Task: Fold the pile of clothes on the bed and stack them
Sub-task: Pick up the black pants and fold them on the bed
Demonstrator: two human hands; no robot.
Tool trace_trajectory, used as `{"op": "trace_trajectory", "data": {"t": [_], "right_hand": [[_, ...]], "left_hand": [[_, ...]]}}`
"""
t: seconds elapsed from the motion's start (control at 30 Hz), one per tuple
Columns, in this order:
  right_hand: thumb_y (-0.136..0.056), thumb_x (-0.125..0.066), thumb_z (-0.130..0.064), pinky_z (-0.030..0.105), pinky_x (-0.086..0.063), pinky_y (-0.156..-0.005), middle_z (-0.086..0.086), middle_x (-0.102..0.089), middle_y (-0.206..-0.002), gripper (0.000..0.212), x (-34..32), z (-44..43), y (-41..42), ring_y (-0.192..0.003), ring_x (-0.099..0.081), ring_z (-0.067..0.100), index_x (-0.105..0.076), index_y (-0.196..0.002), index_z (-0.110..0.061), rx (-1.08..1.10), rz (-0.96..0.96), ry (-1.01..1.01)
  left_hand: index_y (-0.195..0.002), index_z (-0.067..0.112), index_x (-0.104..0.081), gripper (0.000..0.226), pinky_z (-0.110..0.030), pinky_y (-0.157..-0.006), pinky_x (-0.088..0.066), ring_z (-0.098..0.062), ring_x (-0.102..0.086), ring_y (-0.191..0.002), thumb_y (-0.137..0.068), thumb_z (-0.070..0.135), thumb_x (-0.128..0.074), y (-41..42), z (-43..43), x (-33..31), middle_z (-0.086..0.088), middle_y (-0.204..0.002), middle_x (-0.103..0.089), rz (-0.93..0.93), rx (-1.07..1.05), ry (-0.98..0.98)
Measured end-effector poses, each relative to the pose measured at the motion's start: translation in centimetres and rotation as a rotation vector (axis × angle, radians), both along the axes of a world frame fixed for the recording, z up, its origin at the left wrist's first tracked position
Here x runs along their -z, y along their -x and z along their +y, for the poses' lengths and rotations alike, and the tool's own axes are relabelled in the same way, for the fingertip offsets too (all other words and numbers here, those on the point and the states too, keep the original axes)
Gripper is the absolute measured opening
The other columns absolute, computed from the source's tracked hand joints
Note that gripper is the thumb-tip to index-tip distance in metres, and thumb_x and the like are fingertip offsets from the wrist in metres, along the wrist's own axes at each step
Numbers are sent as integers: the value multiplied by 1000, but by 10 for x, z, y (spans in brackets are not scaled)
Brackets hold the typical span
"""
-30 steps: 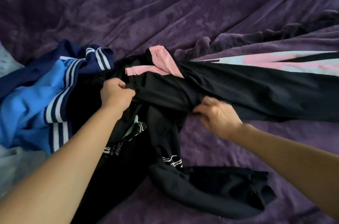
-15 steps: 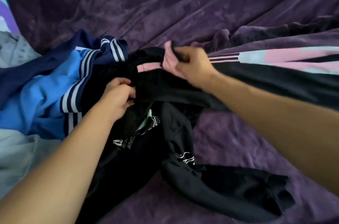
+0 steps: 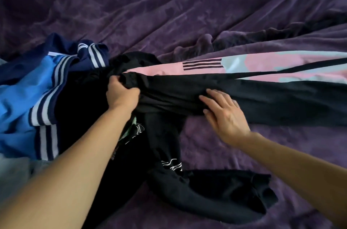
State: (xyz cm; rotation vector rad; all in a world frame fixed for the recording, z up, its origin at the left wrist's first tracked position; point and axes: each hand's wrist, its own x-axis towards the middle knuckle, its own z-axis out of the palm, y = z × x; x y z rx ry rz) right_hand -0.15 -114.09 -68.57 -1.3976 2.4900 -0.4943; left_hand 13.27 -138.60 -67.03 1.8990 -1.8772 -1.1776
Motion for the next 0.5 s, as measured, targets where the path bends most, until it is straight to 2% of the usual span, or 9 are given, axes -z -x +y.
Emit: {"op": "trace_trajectory", "data": {"t": [0.07,0.1,0.17,0.27,0.37,0.43,0.5], "right_hand": [[-98,-46,-42,51,-30,-110,10,-28,-157,54,17,18,30,-145,-23,30,-37,-148,-24,85,25,-235],[-97,-40,-49,53,-22,-112,9,-18,-160,59,25,22,48,-148,-13,28,-28,-151,-28,153,31,-313],[-97,-32,-56,60,-15,-113,6,-7,-162,63,39,20,86,-149,-2,27,-18,-153,-31,283,15,-401],[-96,-24,-60,64,-14,-111,6,4,-162,65,52,5,120,-148,6,30,-9,-153,-31,349,-24,-533],[-96,-26,-59,64,-15,-111,7,5,-162,67,51,3,113,-148,6,32,-5,-153,-30,327,-34,-545],[-96,-31,-58,62,-17,-111,7,0,-162,68,42,17,100,-148,3,30,-8,-153,-30,314,-24,-462],[-95,-36,-56,59,-17,-112,6,-1,-162,68,31,37,91,-149,2,27,-10,-153,-31,289,-9,-417]], "left_hand": [[-116,8,-57,47,-13,-63,-48,-16,-59,-82,-73,1,-74,-4,-16,-3,-5,-102,-62,185,-114,12],[-116,6,-58,47,-7,-57,-46,-12,-60,-78,-73,0,-75,-7,-25,-7,-5,-102,-63,228,-104,13],[-109,11,-64,41,-6,-57,-48,-3,-62,-71,-72,5,-80,-18,-38,-16,1,-97,-68,228,0,-4],[-96,17,-68,33,-20,-64,-54,-3,-67,-70,-68,11,-84,-33,-32,-25,7,-87,-72,216,81,-152],[-107,17,-64,44,-26,-71,-54,-8,-66,-76,-69,-1,-79,-32,-14,-31,1,-94,-70,257,45,-142],[-108,19,-60,49,-23,-71,-54,-4,-65,-77,-69,-7,-75,-18,-6,-43,1,-99,-69,308,39,-68],[-107,23,-58,51,-15,-70,-51,4,-63,-76,-68,-7,-72,8,4,-60,8,-96,-67,356,117,3]]}}
